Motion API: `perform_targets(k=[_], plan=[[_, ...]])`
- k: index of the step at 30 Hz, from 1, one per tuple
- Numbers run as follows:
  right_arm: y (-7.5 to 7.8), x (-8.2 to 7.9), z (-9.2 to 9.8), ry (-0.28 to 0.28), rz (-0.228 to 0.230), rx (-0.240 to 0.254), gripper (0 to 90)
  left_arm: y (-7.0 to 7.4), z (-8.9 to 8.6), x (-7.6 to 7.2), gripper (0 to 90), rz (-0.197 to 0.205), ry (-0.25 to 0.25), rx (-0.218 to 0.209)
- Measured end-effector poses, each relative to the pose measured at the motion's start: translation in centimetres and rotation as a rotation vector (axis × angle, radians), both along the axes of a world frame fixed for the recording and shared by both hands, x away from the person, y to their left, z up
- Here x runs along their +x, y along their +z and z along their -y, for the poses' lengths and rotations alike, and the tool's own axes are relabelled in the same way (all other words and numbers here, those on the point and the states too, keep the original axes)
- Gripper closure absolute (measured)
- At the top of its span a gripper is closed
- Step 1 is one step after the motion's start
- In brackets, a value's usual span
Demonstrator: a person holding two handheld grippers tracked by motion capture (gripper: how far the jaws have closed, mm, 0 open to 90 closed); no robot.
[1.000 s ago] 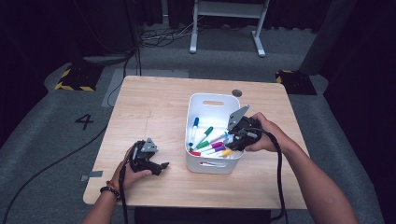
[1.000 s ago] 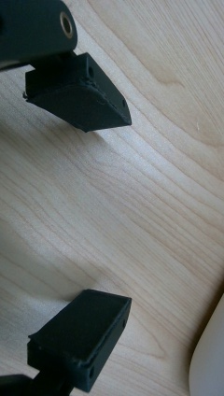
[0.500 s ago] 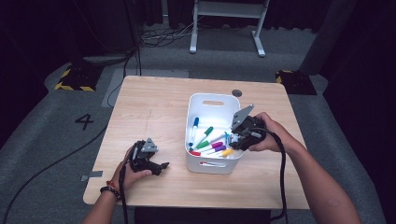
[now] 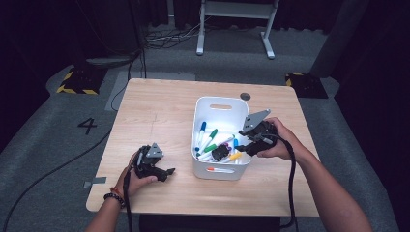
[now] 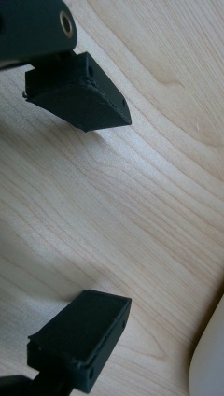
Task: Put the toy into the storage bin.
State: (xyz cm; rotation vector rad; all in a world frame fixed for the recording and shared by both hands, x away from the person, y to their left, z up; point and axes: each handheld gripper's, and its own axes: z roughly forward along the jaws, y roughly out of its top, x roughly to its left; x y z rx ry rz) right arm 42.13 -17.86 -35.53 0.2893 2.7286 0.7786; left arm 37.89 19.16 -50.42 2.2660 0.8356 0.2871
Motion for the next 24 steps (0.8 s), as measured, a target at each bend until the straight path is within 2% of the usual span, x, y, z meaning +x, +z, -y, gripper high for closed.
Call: perform_targets(k=[2, 4, 6, 10, 11, 12, 15, 17, 19, 24], plan=[[-0.1, 0.0, 0.1, -0.011, -0.007, 0.016, 40.6, 0.0, 0.0, 0.0, 12.7, -0.001, -0.001, 0.001], [-0.3, 0.1, 0.2, -0.012, 0.003, 0.024, 39.6, 0.0, 0.0, 0.0, 12.7, 0.0, 0.0, 0.0], [-0.4, 0.1, 0.3, -0.039, 0.026, 0.028, 39.0, 0.0, 0.0, 0.0, 12.7, 0.0, 0.0, 0.0], [-0.3, 0.0, 0.5, -0.073, 0.017, 0.057, 36.5, 0.0, 0.0, 0.0, 12.7, 0.0, 0.0, 0.0], [-0.3, 0.1, 0.7, -0.086, 0.039, 0.071, 34.2, 0.0, 0.0, 0.0, 12.7, -0.001, -0.001, 0.001], [-0.1, 0.0, 0.8, -0.098, 0.033, 0.071, 33.6, 0.0, 0.0, 0.0, 12.7, -0.001, 0.0, 0.001], [0.0, 0.0, 1.1, -0.122, 0.058, 0.113, 29.5, 0.0, 0.0, 0.0, 12.7, 0.0, 0.0, 0.0], [0.1, 0.0, 1.3, -0.129, 0.059, 0.11, 29.5, 0.0, 0.0, 0.0, 12.7, 0.0, 0.001, -0.002], [0.3, -0.2, 1.8, -0.167, 0.084, 0.134, 27.3, 0.0, 0.0, 0.0, 12.7, -0.001, -0.001, 0.001], [0.8, -0.6, 2.8, -0.181, 0.101, 0.154, 26.6, 0.0, 0.0, 0.0, 12.7, -0.001, -0.001, 0.002]])
